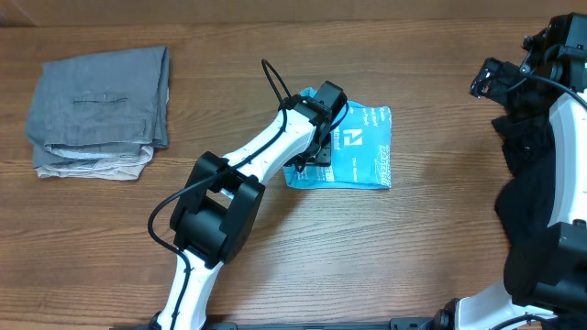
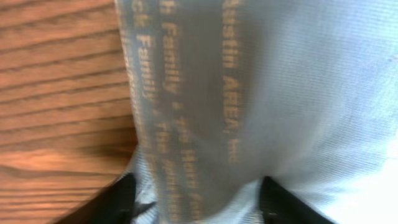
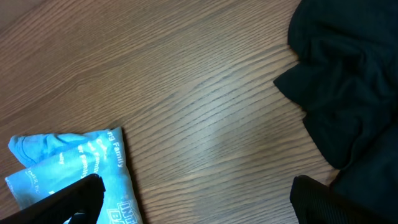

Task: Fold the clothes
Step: 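Grasp the folded blue shirt's left edge with the left gripper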

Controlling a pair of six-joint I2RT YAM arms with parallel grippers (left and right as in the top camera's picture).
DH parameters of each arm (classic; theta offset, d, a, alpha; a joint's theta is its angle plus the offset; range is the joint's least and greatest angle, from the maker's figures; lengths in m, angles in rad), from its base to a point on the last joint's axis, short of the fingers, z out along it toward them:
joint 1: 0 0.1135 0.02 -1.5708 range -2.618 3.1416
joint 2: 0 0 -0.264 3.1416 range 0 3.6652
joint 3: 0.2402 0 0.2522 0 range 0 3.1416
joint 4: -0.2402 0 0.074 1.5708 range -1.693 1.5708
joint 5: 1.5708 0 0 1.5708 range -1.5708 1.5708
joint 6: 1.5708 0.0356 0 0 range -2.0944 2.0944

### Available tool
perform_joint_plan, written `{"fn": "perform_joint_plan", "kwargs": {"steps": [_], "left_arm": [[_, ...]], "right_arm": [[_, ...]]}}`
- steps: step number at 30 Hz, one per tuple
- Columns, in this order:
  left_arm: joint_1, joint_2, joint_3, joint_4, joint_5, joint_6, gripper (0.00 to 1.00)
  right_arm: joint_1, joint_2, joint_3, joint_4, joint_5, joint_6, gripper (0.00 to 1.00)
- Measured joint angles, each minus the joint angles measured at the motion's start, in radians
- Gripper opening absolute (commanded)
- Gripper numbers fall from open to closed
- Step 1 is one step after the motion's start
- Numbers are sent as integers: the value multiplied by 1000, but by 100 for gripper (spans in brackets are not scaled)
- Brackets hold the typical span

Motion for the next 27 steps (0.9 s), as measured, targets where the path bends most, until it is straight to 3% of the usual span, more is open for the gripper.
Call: {"fn": "perform_joint_plan", "kwargs": {"steps": [8,17,19,21,23,25,27], "left_arm": [[37,0,5,-48,31,28,82],[55,0,-8,-34,131,27,47],[54,0,-9,-35,140,29,44],[54,0,-9,-35,145,27,44],[54,0,-9,-35,147,27,59],[54,0,-10,-39,142,23,59],[59,0,-11,-45,144,24,69]], "right_arm": [[0,0,0,0,0,0,100],[0,0,0,0,0,0,100],[0,0,0,0,0,0,100],[0,0,0,0,0,0,100],[0,0,0,0,-1,0,100],[0,0,0,0,0,-1,100],[0,0,0,0,0,0,100]]}}
